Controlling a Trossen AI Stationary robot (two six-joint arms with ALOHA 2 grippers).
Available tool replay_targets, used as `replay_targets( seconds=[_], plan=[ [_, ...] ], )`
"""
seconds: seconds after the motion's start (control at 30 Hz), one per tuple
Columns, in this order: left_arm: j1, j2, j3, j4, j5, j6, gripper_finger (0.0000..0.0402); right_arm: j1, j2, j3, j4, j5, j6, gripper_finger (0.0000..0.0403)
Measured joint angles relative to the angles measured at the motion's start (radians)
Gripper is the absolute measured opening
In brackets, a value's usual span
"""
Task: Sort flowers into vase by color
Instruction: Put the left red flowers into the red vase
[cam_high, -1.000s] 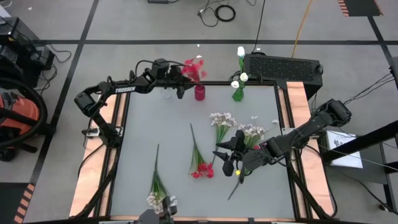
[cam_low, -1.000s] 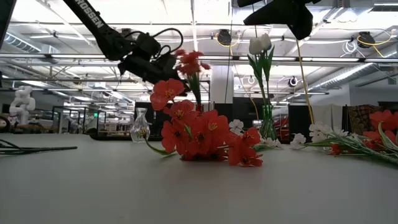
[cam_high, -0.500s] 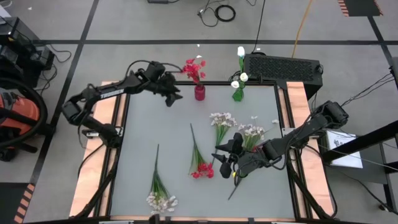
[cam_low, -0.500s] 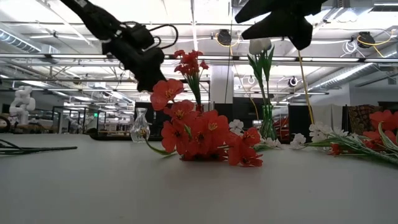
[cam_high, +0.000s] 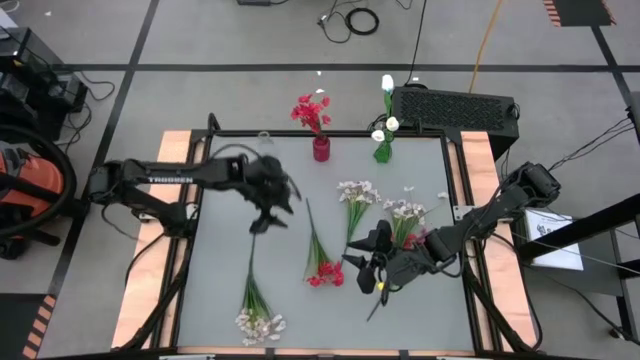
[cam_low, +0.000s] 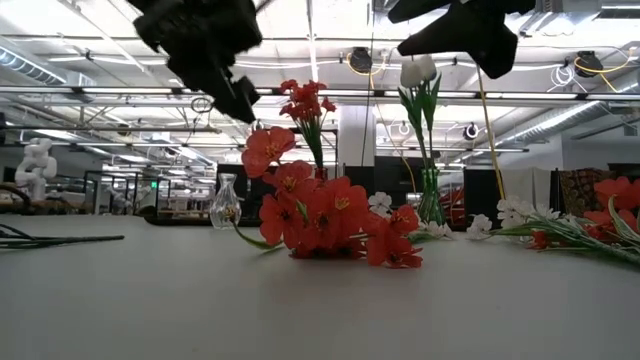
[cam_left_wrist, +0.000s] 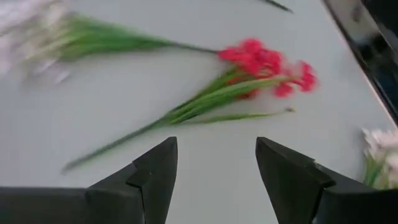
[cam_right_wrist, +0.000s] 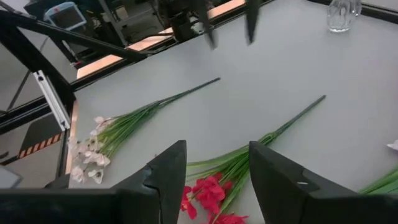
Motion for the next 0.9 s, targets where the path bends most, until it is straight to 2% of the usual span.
replay_targets(
  seconds=[0.1,0.2,0.3,0.47,0.57,0.8,0.9],
  plan=[
    [-0.085,0.016,-0.002,0.043,-0.011,0.051,0.0224,0.014,0.0,0.0,-0.002,0.001,-0.001,0.0164],
    [-0.144,0.034,-0.007,0.152,-0.039,0.034,0.0224,0.022,0.0,0.0,-0.013,0.001,-0.012,0.0164],
    [-0.19,0.071,-0.032,0.25,-0.127,-0.052,0.0224,0.021,0.0,0.0,-0.013,0.001,-0.048,0.0164],
    [-0.248,0.152,-0.04,0.322,-0.29,-0.079,0.0224,0.021,0.0,0.0,-0.033,0.001,-0.073,0.0164],
    [-0.267,0.202,-0.04,0.33,-0.326,-0.075,0.0224,0.021,0.0,0.0,-0.064,-0.01,-0.074,0.0164],
    [-0.29,0.297,-0.04,0.362,-0.367,0.116,0.0224,0.021,0.0,0.0,-0.178,-0.065,-0.08,0.0164],
    [-0.301,0.315,-0.04,0.38,-0.476,0.19,0.0224,0.021,0.0,0.0,-0.215,-0.085,-0.077,0.0164]
  ],
)
